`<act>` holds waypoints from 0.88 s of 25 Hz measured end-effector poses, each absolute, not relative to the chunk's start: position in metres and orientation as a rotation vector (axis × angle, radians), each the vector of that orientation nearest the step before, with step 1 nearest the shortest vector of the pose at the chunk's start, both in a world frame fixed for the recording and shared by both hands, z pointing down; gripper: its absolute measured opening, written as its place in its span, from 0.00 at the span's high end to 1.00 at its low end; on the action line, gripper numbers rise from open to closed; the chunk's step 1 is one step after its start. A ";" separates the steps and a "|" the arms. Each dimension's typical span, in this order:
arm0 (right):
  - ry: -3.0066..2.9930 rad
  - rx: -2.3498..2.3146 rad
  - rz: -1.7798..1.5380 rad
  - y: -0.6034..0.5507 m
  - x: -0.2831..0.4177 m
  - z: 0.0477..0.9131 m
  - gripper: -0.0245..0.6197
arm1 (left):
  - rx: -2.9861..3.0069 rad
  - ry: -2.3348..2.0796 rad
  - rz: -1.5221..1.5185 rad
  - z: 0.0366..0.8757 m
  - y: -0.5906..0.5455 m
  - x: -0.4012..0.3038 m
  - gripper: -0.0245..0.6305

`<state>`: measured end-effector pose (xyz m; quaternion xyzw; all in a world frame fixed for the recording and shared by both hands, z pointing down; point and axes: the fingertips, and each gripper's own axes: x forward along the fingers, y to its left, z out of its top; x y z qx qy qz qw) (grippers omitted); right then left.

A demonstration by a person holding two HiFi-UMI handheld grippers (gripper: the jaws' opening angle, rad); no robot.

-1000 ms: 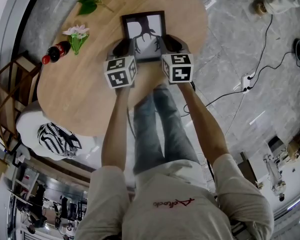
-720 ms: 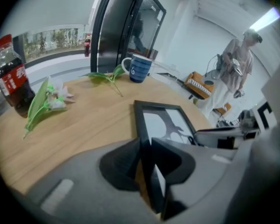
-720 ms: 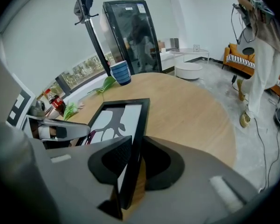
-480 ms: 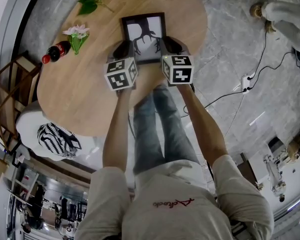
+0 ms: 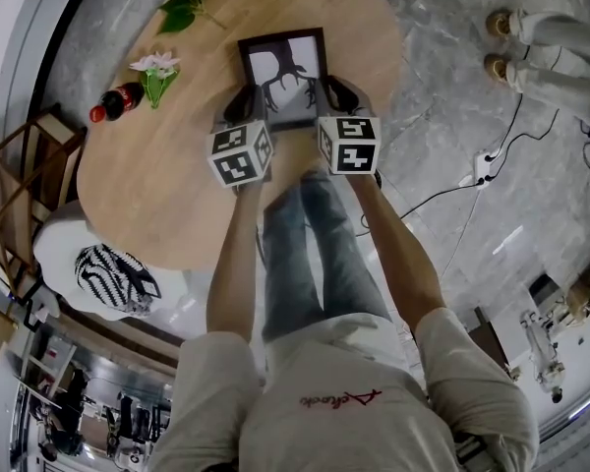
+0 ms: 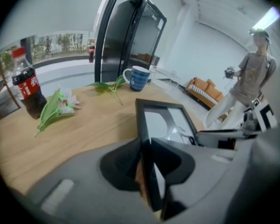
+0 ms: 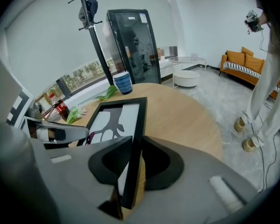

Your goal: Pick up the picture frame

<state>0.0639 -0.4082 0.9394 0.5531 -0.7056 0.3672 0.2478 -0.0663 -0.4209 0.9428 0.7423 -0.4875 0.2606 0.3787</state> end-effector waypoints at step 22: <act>-2.088 1.611 0.735 -0.408 0.046 0.745 0.85 | 2.031 -1.417 0.506 0.749 -0.419 -0.086 0.86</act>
